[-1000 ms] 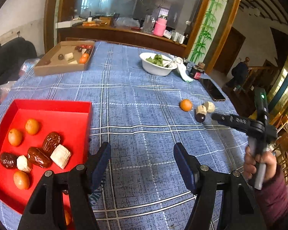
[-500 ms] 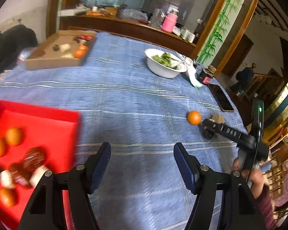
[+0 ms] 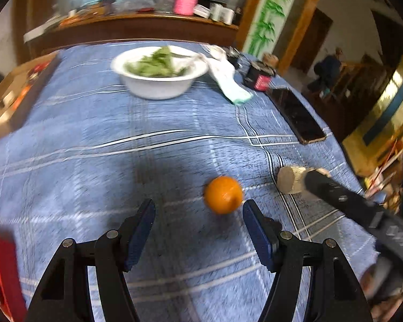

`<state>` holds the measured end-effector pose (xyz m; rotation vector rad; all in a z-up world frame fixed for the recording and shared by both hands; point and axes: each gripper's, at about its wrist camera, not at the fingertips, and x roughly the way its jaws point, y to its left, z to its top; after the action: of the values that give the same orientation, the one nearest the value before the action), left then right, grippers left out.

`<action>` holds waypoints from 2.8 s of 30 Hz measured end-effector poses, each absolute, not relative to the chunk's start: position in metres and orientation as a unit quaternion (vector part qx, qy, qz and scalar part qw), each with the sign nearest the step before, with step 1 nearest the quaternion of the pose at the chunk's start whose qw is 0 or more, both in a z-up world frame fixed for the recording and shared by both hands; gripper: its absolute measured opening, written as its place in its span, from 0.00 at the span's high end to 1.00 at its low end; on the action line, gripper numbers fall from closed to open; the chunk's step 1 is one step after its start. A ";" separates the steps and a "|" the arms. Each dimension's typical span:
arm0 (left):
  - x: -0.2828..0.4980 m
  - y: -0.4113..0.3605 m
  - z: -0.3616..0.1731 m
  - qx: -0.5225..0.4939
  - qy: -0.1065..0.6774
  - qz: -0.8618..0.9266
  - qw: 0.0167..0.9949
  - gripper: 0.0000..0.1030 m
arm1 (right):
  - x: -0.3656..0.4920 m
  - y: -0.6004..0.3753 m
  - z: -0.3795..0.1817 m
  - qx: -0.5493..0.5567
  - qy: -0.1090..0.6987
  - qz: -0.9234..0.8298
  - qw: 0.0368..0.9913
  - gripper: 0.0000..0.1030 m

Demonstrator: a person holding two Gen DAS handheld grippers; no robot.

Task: Organize fruits
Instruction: 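Grasp the last mandarin orange with the left tool while the right tool grasps a beige root slice, then carry the orange and root slice over the red tray and open both tools, then withdraw both open tools from the tray toward the nut and yam piece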

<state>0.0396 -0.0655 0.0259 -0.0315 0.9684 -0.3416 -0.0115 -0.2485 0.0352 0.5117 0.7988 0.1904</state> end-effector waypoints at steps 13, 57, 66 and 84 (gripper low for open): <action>0.039 -0.091 0.017 0.049 0.444 -0.176 0.877 0.66 | -0.007 -0.254 0.035 0.253 0.387 0.096 0.881 0.66; -0.169 0.241 0.030 -0.192 0.391 0.008 0.900 0.65 | -0.054 0.095 0.057 -0.015 0.452 0.321 0.832 0.66; -0.178 0.251 0.032 -0.214 0.389 0.009 0.896 0.62 | -0.026 0.148 0.030 -0.034 0.500 0.319 0.805 0.65; -0.189 0.259 0.047 -0.212 0.373 0.033 0.903 0.43 | -0.036 0.140 0.047 -0.035 0.478 0.321 0.817 0.61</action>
<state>-0.1893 0.2591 0.0468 -0.4376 0.7710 0.0689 -0.0362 0.1403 0.0468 -0.0748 1.0195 0.6834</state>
